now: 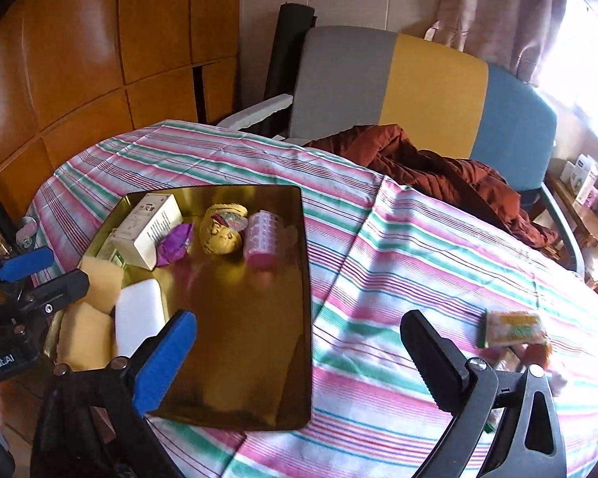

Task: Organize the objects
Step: 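Move both grippers back toward the snacks beside the tray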

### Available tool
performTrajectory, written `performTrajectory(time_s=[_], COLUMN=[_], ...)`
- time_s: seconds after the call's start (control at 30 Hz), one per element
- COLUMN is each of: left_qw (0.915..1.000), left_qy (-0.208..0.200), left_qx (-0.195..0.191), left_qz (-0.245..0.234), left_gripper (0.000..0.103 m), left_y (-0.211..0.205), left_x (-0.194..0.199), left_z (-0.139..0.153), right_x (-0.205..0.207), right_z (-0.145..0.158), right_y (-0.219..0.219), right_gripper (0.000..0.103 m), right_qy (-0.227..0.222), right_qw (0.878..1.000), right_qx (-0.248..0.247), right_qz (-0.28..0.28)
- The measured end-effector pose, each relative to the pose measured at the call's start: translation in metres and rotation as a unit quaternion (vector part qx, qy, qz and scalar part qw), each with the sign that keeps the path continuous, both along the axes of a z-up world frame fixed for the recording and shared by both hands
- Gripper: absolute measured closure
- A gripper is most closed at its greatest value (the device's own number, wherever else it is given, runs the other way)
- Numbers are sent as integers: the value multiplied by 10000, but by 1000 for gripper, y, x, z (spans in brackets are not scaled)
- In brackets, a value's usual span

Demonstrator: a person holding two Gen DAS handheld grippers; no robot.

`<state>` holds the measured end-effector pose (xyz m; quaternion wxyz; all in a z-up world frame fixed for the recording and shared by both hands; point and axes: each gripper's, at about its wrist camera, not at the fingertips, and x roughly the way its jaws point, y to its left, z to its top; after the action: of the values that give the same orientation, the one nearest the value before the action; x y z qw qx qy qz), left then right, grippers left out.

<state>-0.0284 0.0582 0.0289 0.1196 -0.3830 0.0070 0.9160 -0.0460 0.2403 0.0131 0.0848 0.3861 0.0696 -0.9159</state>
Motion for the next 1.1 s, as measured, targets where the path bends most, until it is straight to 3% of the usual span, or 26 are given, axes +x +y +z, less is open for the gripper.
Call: performTrajectory(time_s=[0.33,0.63,0.83,1.1], left_qw=[9981,9932,9878,9764], left_qy=[-61,-225,-240,-331], left_qx=[5,-122,-255,-560], left_qz=[-612,-1138,-1516,-2058], left_gripper=[31,31,31,31], left_y=[35,73,105,157], left_x=[13,18,20,24], left_z=[-3,-13,-16,-28], right_x=[15,17,19,25], right_z=[3,10,13,5], right_y=[47,126,195,290], right_gripper=[0,0,0,0], right_qy=[86,176,246,320], right_qw=[9989,9917,9789,9505], right_qx=[34,241,419,392], right_qz=[-457,-1248,-1982,-3065])
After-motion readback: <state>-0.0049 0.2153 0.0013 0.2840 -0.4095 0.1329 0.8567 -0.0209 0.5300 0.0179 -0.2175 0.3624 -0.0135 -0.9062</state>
